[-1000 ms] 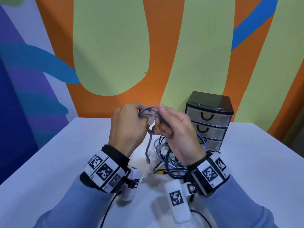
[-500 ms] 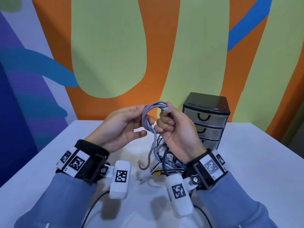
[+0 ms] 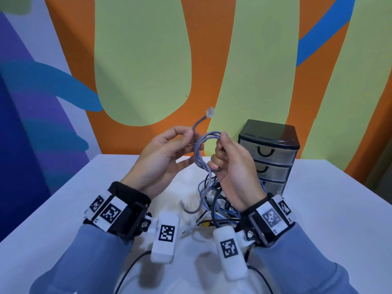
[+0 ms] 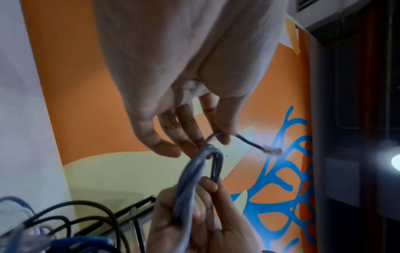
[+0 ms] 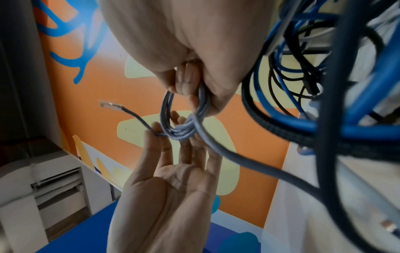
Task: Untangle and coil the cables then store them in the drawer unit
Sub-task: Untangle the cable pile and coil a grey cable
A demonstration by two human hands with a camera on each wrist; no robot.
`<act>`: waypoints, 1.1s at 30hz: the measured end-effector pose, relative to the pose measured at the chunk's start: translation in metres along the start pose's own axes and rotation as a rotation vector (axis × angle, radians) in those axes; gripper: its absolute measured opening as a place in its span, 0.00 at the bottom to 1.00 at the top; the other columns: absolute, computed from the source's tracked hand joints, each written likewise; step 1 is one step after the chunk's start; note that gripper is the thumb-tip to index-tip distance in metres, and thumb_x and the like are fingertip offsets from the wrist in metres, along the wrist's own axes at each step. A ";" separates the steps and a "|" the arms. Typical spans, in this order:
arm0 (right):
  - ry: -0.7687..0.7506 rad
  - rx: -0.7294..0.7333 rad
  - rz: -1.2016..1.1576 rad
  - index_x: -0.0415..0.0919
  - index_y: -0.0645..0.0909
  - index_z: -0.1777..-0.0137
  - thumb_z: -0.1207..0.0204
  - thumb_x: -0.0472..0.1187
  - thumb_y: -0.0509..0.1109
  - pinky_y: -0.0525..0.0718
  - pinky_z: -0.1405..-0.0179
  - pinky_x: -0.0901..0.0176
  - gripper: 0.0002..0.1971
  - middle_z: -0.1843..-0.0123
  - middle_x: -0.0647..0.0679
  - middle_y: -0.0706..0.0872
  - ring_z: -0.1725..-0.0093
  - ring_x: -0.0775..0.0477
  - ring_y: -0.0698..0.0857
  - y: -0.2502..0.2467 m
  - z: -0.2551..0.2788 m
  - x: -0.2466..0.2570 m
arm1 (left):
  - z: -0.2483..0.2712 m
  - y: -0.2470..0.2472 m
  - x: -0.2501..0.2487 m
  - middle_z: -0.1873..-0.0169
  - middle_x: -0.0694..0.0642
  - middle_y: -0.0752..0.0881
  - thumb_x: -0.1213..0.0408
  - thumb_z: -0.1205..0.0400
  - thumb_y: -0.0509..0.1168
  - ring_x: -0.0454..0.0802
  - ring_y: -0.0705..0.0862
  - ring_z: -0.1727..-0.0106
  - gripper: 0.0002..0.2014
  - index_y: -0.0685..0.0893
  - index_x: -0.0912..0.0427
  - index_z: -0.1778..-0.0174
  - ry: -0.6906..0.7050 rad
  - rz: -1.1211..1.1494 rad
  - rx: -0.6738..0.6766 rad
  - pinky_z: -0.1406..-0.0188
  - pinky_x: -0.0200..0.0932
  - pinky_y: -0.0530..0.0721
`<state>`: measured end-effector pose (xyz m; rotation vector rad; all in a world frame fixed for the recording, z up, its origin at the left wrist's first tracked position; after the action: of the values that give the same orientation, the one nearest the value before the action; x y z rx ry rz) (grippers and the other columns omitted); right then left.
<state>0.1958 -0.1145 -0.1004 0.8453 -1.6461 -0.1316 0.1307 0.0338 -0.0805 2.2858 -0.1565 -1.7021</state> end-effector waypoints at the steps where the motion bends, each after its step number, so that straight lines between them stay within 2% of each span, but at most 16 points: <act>1: -0.002 -0.010 0.043 0.40 0.73 0.57 0.08 0.44 0.63 0.66 0.74 0.63 0.15 0.69 0.51 0.56 0.69 0.50 0.55 -0.001 -0.001 0.000 | 0.001 0.001 0.000 0.47 0.58 0.91 0.60 0.16 0.69 0.55 0.88 0.44 0.06 0.86 0.58 0.48 0.012 -0.034 0.031 0.43 0.49 0.90; 4: -0.035 0.005 0.219 0.40 0.81 0.54 0.08 0.44 0.65 0.64 0.75 0.64 0.13 0.70 0.53 0.61 0.72 0.54 0.58 -0.006 -0.001 0.001 | 0.006 0.001 -0.003 0.45 0.63 0.93 0.61 0.19 0.72 0.55 0.90 0.47 0.06 0.93 0.57 0.56 0.031 -0.115 0.100 0.42 0.50 0.90; 6: -0.061 0.046 0.299 0.43 0.85 0.56 0.09 0.45 0.67 0.67 0.75 0.64 0.13 0.71 0.53 0.62 0.73 0.54 0.60 -0.007 0.000 0.000 | 0.008 -0.001 -0.005 0.45 0.67 0.93 0.60 0.23 0.76 0.54 0.89 0.50 0.05 0.96 0.56 0.59 0.055 -0.195 0.082 0.43 0.50 0.89; 8: -0.069 0.092 0.317 0.43 0.89 0.54 0.10 0.46 0.69 0.68 0.74 0.63 0.12 0.71 0.52 0.60 0.73 0.53 0.60 -0.007 0.001 0.001 | 0.008 -0.002 -0.006 0.49 0.68 0.92 0.60 0.26 0.79 0.53 0.87 0.54 0.06 0.96 0.57 0.56 0.056 -0.244 0.036 0.44 0.51 0.84; 10: -0.042 0.138 0.275 0.37 0.91 0.46 0.11 0.45 0.70 0.67 0.72 0.62 0.12 0.70 0.53 0.59 0.72 0.52 0.59 -0.007 0.001 0.003 | 0.006 -0.003 -0.006 0.56 0.63 0.91 0.65 0.28 0.83 0.53 0.87 0.59 0.14 0.92 0.58 0.47 0.041 -0.224 0.001 0.48 0.52 0.80; 12: 0.029 0.183 0.182 0.28 0.87 0.38 0.11 0.44 0.70 0.65 0.71 0.62 0.17 0.70 0.53 0.58 0.72 0.52 0.58 -0.006 0.002 0.006 | 0.002 -0.004 -0.007 0.61 0.59 0.91 0.71 0.30 0.85 0.53 0.86 0.64 0.27 0.83 0.56 0.38 0.012 -0.176 -0.037 0.52 0.51 0.79; 13: 0.074 0.206 0.116 0.25 0.84 0.34 0.11 0.43 0.69 0.66 0.71 0.63 0.19 0.69 0.52 0.57 0.72 0.53 0.58 -0.004 0.003 0.008 | 0.002 -0.004 -0.007 0.64 0.57 0.89 0.71 0.30 0.83 0.52 0.85 0.66 0.28 0.81 0.56 0.36 -0.001 -0.154 -0.046 0.54 0.49 0.80; 15: 0.180 0.256 -0.037 0.25 0.79 0.30 0.10 0.43 0.65 0.68 0.70 0.63 0.19 0.68 0.51 0.59 0.73 0.54 0.59 -0.001 0.004 0.009 | 0.002 -0.004 -0.009 0.67 0.56 0.85 0.71 0.31 0.81 0.49 0.81 0.68 0.25 0.86 0.62 0.37 -0.020 -0.167 -0.046 0.60 0.43 0.81; 18: 0.268 0.315 -0.121 0.32 0.76 0.29 0.10 0.45 0.63 0.70 0.68 0.61 0.18 0.67 0.49 0.63 0.71 0.53 0.59 0.000 0.006 0.012 | 0.003 -0.005 -0.010 0.63 0.62 0.82 0.67 0.31 0.86 0.49 0.76 0.68 0.21 0.93 0.68 0.44 -0.010 -0.287 -0.021 0.64 0.39 0.77; 20: 0.220 0.317 -0.004 0.25 0.82 0.31 0.10 0.44 0.64 0.70 0.68 0.60 0.21 0.66 0.48 0.63 0.69 0.51 0.57 -0.002 0.006 0.014 | 0.004 -0.007 -0.012 0.64 0.64 0.85 0.64 0.32 0.89 0.51 0.79 0.68 0.20 0.92 0.69 0.49 0.023 -0.391 -0.020 0.66 0.40 0.76; 22: 0.149 0.307 0.128 0.26 0.87 0.34 0.09 0.44 0.64 0.69 0.69 0.61 0.20 0.64 0.43 0.62 0.69 0.50 0.56 -0.002 0.007 0.014 | 0.005 -0.010 -0.015 0.69 0.65 0.87 0.64 0.32 0.88 0.53 0.83 0.70 0.21 0.88 0.73 0.54 0.085 -0.518 -0.046 0.71 0.40 0.76; 24: 0.083 0.288 0.220 0.28 0.87 0.34 0.08 0.45 0.64 0.68 0.70 0.62 0.20 0.58 0.35 0.73 0.68 0.48 0.54 0.000 0.008 0.012 | 0.006 -0.012 -0.018 0.71 0.66 0.88 0.67 0.28 0.86 0.56 0.88 0.71 0.17 0.86 0.72 0.57 0.144 -0.625 -0.063 0.76 0.40 0.77; 26: 0.029 0.259 0.263 0.30 0.88 0.34 0.08 0.44 0.63 0.68 0.70 0.63 0.19 0.46 0.42 0.87 0.68 0.49 0.55 0.002 0.008 0.009 | 0.006 -0.012 -0.018 0.72 0.62 0.88 0.71 0.26 0.85 0.59 0.92 0.69 0.13 0.85 0.68 0.60 0.181 -0.690 -0.094 0.78 0.40 0.79; 27: 0.006 0.244 0.270 0.31 0.88 0.33 0.08 0.43 0.63 0.68 0.70 0.63 0.18 0.44 0.46 0.89 0.68 0.49 0.56 0.002 0.008 0.008 | 0.006 -0.011 -0.017 0.73 0.60 0.88 0.73 0.25 0.83 0.59 0.94 0.69 0.12 0.85 0.67 0.61 0.205 -0.727 -0.120 0.77 0.41 0.80; 30: -0.070 0.221 0.313 0.37 0.88 0.32 0.09 0.39 0.65 0.72 0.68 0.59 0.13 0.54 0.54 0.84 0.68 0.46 0.59 0.000 0.007 0.008 | 0.007 -0.005 -0.011 0.76 0.52 0.88 0.72 0.25 0.78 0.51 0.93 0.72 0.09 0.84 0.61 0.64 0.347 -0.928 -0.235 0.74 0.51 0.88; 33: -0.117 0.177 0.330 0.39 0.86 0.30 0.10 0.35 0.68 0.81 0.60 0.52 0.13 0.51 0.51 0.80 0.69 0.48 0.74 0.001 0.007 0.004 | 0.006 -0.003 -0.004 0.75 0.48 0.87 0.62 0.24 0.75 0.48 0.91 0.72 0.08 0.83 0.52 0.63 0.506 -1.067 -0.334 0.68 0.56 0.88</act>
<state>0.1889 -0.1189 -0.0990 0.6954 -1.9052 0.2005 0.1232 0.0365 -0.0792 2.5580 1.5455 -1.2088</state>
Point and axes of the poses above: each hand's wrist, its own z-axis away from the middle knuckle, its own y-axis out of the palm, x = y × z, the point moved 1 cm from there along -z, towards the middle knuckle
